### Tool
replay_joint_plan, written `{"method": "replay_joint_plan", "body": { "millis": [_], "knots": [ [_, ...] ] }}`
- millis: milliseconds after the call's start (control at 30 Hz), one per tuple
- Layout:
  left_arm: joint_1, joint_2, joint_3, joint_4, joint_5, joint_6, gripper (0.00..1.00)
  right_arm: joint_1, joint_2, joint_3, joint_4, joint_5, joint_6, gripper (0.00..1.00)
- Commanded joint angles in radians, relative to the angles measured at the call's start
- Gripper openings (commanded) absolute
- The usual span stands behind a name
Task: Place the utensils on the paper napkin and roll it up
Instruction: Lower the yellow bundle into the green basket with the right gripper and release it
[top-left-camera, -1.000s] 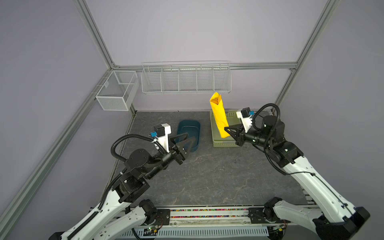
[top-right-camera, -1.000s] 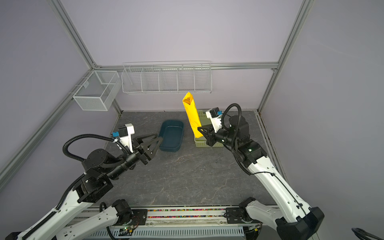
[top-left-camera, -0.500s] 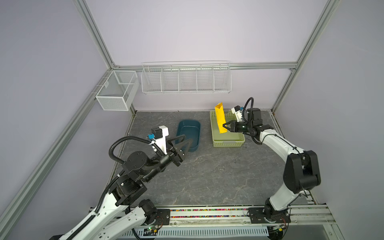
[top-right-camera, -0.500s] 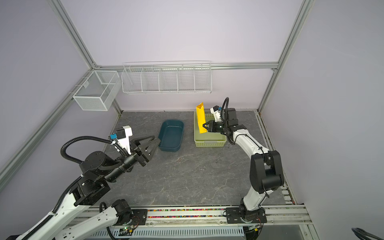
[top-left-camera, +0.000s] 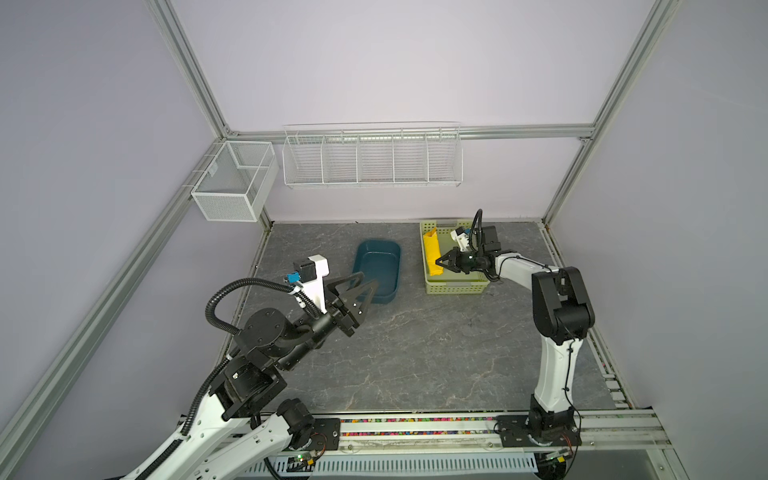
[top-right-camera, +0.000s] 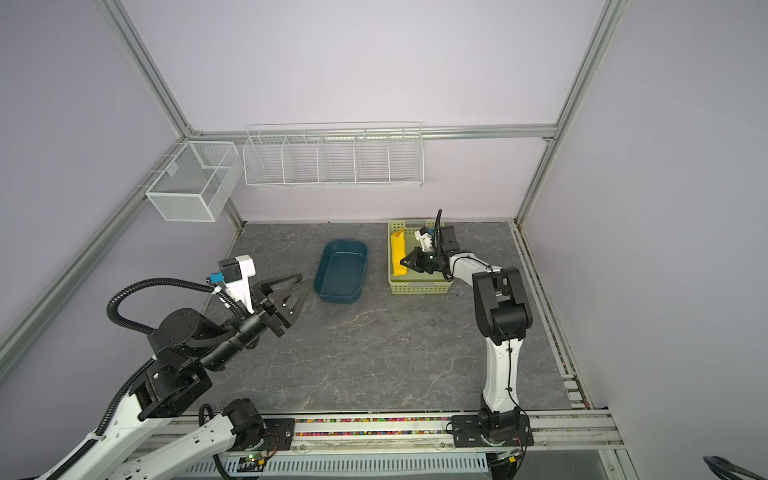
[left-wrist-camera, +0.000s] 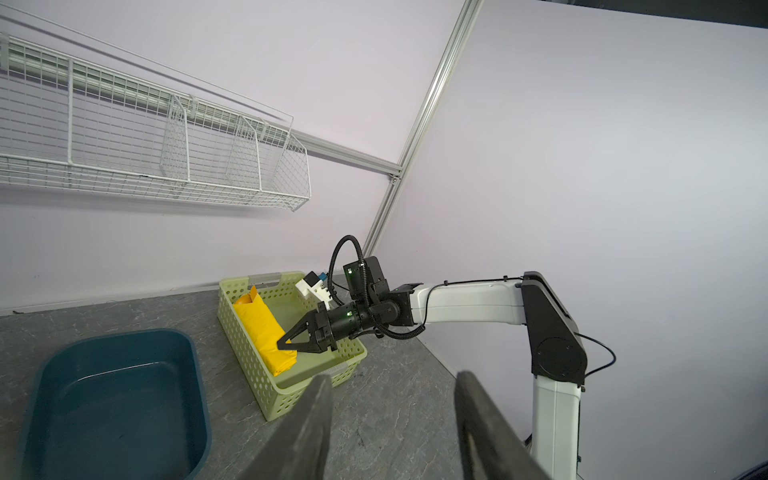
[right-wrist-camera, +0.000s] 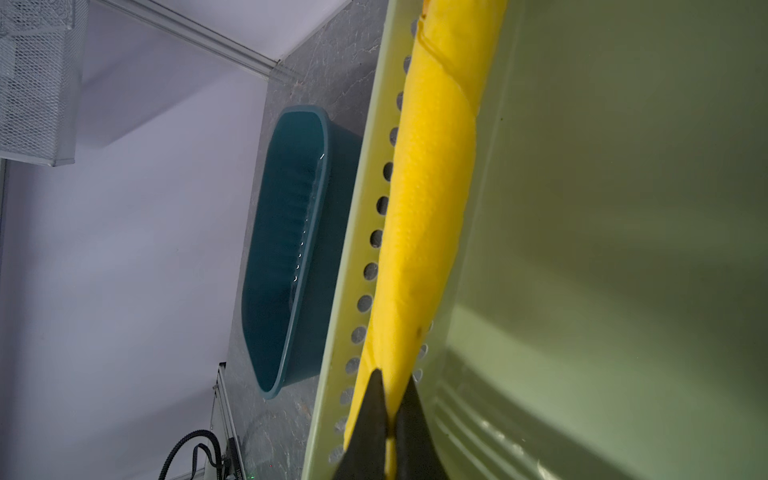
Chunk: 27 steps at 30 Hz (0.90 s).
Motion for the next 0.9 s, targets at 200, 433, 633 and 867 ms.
{"method": "replay_joint_plan", "body": {
  "millis": [200,433,633,867],
  "knots": [
    [0.005,-0.017,-0.004,-0.016,-0.019,-0.018,0.48,-0.011,0.1,0.079,-0.043,-0.004,-0.002,0.06],
    [0.004,-0.016,-0.007,-0.016,-0.024,-0.018,0.48,-0.039,0.151,0.117,-0.109,0.009,-0.019,0.06],
    [0.004,-0.014,-0.009,-0.012,-0.027,-0.018,0.48,-0.047,0.201,0.168,-0.217,0.056,-0.036,0.06],
    [0.005,-0.016,-0.01,-0.012,-0.028,-0.019,0.47,-0.051,0.237,0.189,-0.259,0.082,-0.026,0.07]
  ]
}}
